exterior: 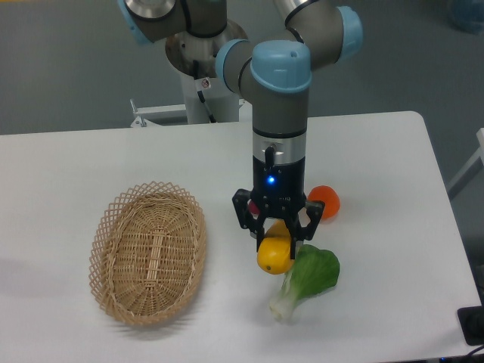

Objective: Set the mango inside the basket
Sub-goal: 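Carry the held yellow mango with the gripper over the wicker basket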

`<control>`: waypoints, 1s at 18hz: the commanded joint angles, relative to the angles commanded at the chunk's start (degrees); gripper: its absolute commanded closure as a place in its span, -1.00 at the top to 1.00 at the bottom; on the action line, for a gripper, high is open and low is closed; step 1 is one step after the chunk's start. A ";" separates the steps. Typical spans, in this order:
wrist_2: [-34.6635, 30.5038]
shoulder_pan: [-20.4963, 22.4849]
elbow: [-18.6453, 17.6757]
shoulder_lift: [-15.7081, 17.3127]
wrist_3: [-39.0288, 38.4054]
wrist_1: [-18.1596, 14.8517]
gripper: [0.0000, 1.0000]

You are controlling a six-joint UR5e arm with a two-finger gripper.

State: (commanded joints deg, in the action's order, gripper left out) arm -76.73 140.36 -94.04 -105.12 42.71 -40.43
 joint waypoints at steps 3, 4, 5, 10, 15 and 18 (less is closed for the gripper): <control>0.00 -0.09 -0.79 0.00 0.09 0.00 -0.12; 0.00 -0.09 -0.62 0.09 -0.26 0.00 -0.12; 0.00 -0.09 -0.79 0.17 -0.35 0.00 -0.12; -0.26 -1.57 -0.88 0.35 -3.94 -0.09 -0.12; -3.59 -6.66 -1.93 0.17 -9.48 -0.26 -0.12; -8.25 -10.62 -4.21 0.26 -13.00 -0.26 -0.11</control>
State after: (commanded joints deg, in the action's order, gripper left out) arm -84.98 129.74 -98.25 -104.85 29.72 -40.69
